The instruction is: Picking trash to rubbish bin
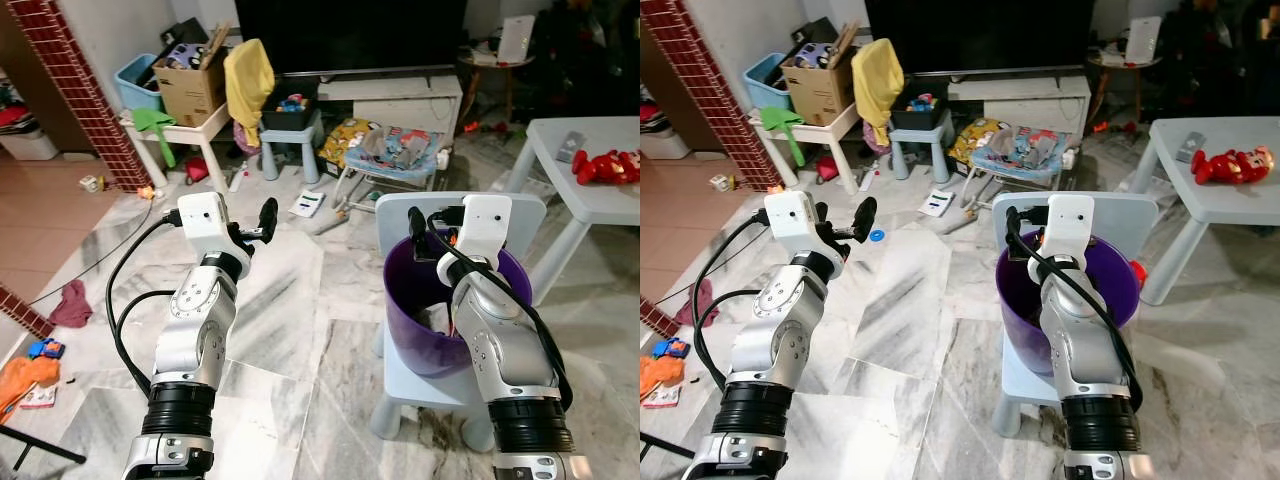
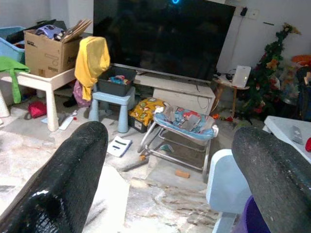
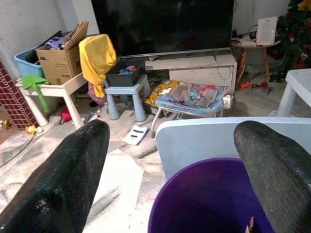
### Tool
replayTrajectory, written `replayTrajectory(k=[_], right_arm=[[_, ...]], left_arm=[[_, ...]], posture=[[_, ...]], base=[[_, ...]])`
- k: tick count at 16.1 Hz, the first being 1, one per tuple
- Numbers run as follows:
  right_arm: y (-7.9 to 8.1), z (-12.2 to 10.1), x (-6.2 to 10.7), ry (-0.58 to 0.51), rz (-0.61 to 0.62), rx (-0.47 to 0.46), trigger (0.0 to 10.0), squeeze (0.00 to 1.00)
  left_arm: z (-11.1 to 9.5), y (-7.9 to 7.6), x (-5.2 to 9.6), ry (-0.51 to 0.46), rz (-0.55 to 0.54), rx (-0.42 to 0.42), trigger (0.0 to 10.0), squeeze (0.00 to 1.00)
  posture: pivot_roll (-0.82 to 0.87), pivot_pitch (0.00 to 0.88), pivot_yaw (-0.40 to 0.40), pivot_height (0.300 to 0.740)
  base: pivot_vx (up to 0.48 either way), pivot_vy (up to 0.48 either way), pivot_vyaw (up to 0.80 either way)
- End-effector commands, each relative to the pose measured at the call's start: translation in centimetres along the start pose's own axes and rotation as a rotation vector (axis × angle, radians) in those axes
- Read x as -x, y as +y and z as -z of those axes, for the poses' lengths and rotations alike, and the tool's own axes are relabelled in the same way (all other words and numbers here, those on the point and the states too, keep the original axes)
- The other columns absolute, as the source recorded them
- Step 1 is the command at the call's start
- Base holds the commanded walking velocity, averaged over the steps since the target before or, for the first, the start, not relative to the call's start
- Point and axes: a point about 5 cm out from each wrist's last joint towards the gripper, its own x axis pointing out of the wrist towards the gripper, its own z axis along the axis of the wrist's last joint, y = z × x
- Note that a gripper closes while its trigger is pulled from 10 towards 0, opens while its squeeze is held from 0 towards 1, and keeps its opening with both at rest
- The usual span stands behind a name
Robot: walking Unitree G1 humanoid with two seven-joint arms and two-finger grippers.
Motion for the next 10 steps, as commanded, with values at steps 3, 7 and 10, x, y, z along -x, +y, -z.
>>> replayTrajectory(k=[3,7,10], right_arm=[[0.15,-0.43,-0.12,-0.008,-0.008,-0.005,10.0,0.00],[0.21,-0.49,-0.13,-0.011,-0.012,0.002,10.0,0.00],[0.15,-0.52,-0.12,-0.012,-0.012,0.004,10.0,0.00]], left_arm=[[-0.22,-0.07,0.02,-0.003,0.038,-0.003,10.0,0.00],[-0.14,-0.08,0.15,-0.004,0.048,0.003,10.0,0.00],[-0.05,0.04,0.18,-0.001,0.042,0.005,10.0,0.00]], posture=[[-0.03,0.000,0.101,0.740],[-0.02,0.000,0.099,0.740],[-0.03,0.000,0.098,0.740]], base=[[0.000,0.000,-0.52],[0.303,0.000,-0.79],[0.000,0.000,-0.78]])
